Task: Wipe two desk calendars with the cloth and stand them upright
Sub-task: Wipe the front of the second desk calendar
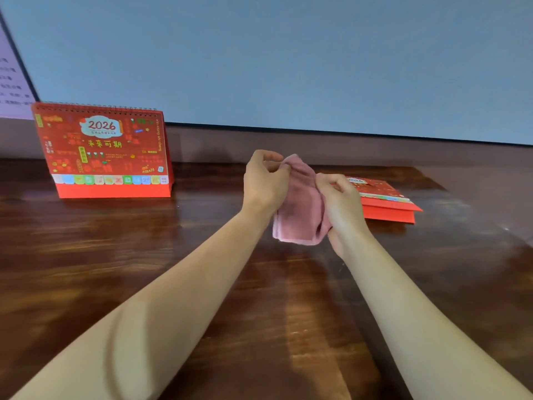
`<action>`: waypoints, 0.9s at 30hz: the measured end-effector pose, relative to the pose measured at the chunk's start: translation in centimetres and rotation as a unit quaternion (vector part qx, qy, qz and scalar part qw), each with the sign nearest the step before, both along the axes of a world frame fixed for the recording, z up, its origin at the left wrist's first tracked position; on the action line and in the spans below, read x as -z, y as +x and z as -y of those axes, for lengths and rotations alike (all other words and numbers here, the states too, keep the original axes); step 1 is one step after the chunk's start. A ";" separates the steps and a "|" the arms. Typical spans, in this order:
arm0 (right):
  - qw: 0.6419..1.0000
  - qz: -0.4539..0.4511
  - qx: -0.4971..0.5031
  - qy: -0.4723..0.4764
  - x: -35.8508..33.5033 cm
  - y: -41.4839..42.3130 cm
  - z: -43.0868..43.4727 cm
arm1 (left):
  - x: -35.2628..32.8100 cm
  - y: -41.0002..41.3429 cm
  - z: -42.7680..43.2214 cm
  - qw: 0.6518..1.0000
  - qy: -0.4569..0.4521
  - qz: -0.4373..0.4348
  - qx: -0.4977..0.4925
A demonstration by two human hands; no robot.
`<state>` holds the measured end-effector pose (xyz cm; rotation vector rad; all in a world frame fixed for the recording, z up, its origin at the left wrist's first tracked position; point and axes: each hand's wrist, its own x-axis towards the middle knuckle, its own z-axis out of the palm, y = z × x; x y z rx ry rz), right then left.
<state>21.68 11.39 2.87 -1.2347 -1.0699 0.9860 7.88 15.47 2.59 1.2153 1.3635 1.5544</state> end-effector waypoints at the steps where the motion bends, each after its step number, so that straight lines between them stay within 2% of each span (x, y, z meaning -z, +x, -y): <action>1: 1.000 0.013 0.028 0.006 -0.1 0.7 -0.3 | 0.1 0.8 -0.4 1.000 -0.027 0.006 -0.007; 4: 0.994 0.020 0.109 0.017 0.0 3.7 -1.1 | 0.6 3.3 -0.9 0.993 -0.114 0.019 0.015; 8: 0.988 0.009 0.153 -0.030 0.8 7.6 -1.3 | 2.0 6.8 -1.4 0.981 -0.167 -0.028 0.097; 12: 0.991 0.001 0.127 -0.044 1.5 9.9 -0.7 | 2.9 10.2 -2.4 0.977 -0.173 -0.023 0.124; 18: 0.996 0.019 0.080 -0.030 2.3 10.9 0.5 | 3.9 13.6 -4.3 0.980 -0.185 -0.001 0.076; 23: 0.998 -0.018 0.050 -0.026 2.9 11.9 1.0 | 3.3 12.9 -3.6 0.965 -0.235 0.073 0.095; 27: 0.998 -0.034 0.044 -0.020 2.8 12.2 1.8 | 3.0 10.2 -1.7 0.958 -0.256 0.075 0.102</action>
